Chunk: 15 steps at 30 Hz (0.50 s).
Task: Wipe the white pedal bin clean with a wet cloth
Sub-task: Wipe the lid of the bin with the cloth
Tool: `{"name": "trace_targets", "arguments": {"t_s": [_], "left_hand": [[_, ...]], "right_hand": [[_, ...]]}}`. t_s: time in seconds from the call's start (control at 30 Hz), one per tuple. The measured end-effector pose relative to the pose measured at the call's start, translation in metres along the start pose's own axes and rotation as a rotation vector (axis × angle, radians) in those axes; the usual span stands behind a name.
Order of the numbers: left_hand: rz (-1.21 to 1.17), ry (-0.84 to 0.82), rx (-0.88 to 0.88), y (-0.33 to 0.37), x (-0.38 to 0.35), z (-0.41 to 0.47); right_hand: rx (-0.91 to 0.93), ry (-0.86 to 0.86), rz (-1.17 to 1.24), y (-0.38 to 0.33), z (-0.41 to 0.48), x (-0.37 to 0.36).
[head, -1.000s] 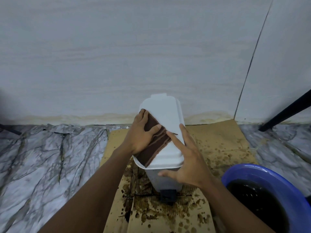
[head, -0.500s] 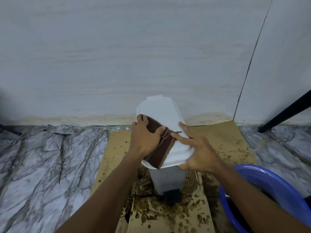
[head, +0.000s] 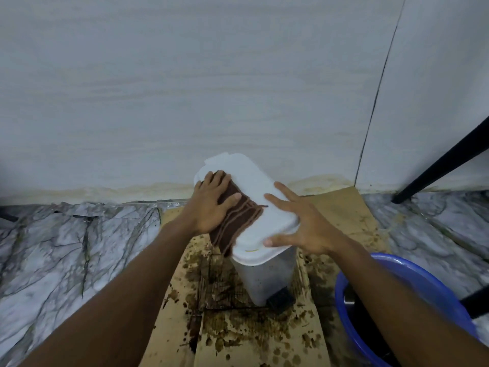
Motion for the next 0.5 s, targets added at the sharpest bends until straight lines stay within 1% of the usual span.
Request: {"name": "trace_targets", "arguments": {"t_s": [0.07,0.1,0.17,0.27,0.37,0.5], "left_hand": [[0.01,0.002,0.001,0.007,-0.002,0.001],[-0.008,-0.001,-0.033,0.016,-0.007,-0.004],[-0.089,-0.009,-0.138,0.035,-0.018,-0.022],[-0.19,0.0,-0.244,0.048,-0.024,-0.049],[-0.111,0.058,-0.364,0.058,-0.024,-0.069],[0.03,0.166,-0.343,0.075,-0.027,-0.069]], "right_hand": [[-0.039,0.091,0.17,0.005,0.003,0.003],[-0.053,0.145,0.197,0.009,0.004,0.005],[-0.051,0.212,0.15,0.013,0.005,0.009],[-0.01,0.222,0.056,0.016,0.003,0.009],[0.012,0.242,0.027,0.014,0.002,0.009],[0.017,0.284,0.007,0.011,0.001,0.009]]}}
Point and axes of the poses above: each hand's wrist, its own z-axis towards the middle knuckle, its own x-axis out of the back of the hand, y = z × x, the point moved 10 cm from there along z, towards the middle knuckle, and after that the axes turned 8 degrees about z, right-handed, at the moved point
